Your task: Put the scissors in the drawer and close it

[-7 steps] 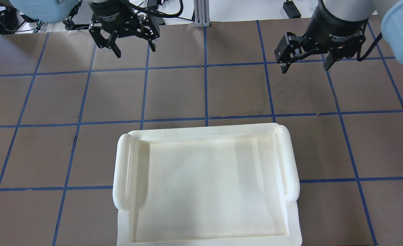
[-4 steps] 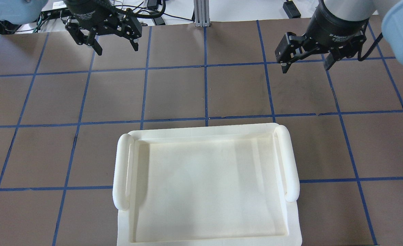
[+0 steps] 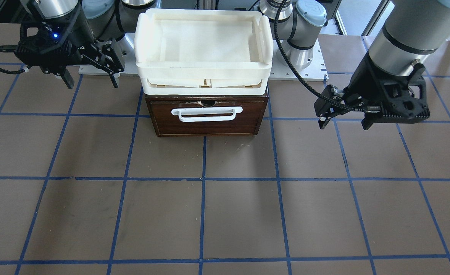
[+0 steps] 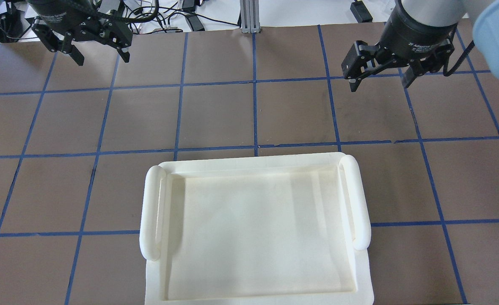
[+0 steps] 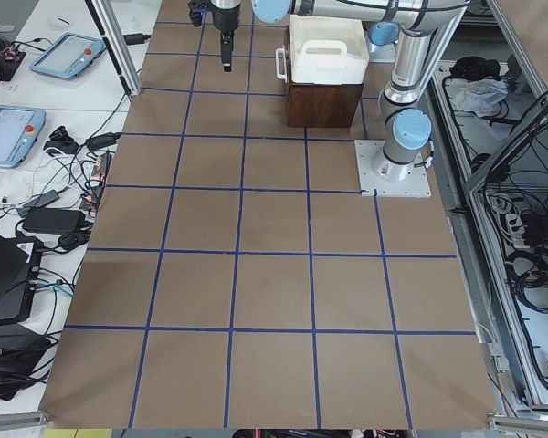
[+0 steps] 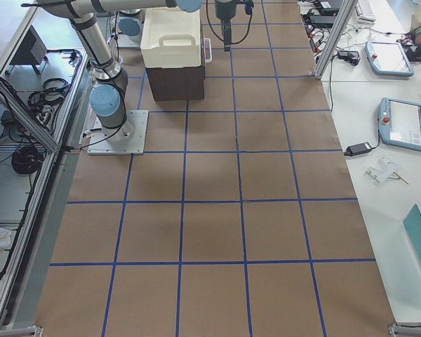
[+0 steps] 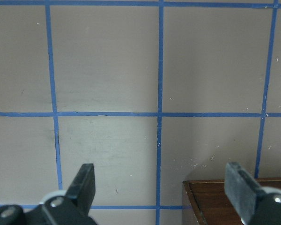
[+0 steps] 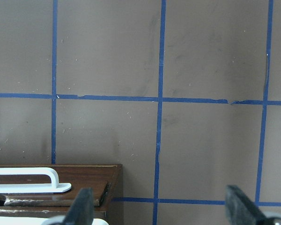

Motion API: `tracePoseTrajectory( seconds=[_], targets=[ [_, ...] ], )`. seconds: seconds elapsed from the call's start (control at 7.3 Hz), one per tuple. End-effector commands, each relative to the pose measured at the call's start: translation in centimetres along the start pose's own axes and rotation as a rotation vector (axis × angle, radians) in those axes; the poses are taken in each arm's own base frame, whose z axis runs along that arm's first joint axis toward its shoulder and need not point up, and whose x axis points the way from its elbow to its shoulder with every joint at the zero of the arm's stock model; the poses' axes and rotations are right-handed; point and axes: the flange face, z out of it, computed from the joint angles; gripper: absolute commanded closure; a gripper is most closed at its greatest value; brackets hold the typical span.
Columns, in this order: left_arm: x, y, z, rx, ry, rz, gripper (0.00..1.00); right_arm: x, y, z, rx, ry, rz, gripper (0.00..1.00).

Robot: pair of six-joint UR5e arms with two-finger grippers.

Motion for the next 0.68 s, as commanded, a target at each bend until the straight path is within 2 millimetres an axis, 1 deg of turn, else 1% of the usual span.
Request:
tracePoseTrajectory(
  seconds=[0.0,0.14,0.27,0.41,0.55],
  targets=[
    [-1.4,0.6,-0.2,-0.006,0.003,0.003,0.00,0.0,-0.1,0.4,-0.011,-0.001,0.002,0.00],
    [-1.5,0.9,1.0,-0.029,0.009,0.002,0.00,0.0,-0.2,0.4,-0.005,0.000,0.002,0.00],
    [-1.4,0.7,2.1,-0.048,0.010,-0.007,0.00,0.0,-0.2,0.7,-0.007,-0.002,0.002,0.00],
    [-1.2,0.1,3.3,-0.058,0.006,-0.054,0.00,0.0,-0.1,0.9,-0.008,-0.002,0.002,0.00],
    [-1.0,0.1,3.7,-0.058,0.005,-0.105,0.00,0.0,-0.1,0.8,-0.005,-0.002,0.002,0.00]
  ],
)
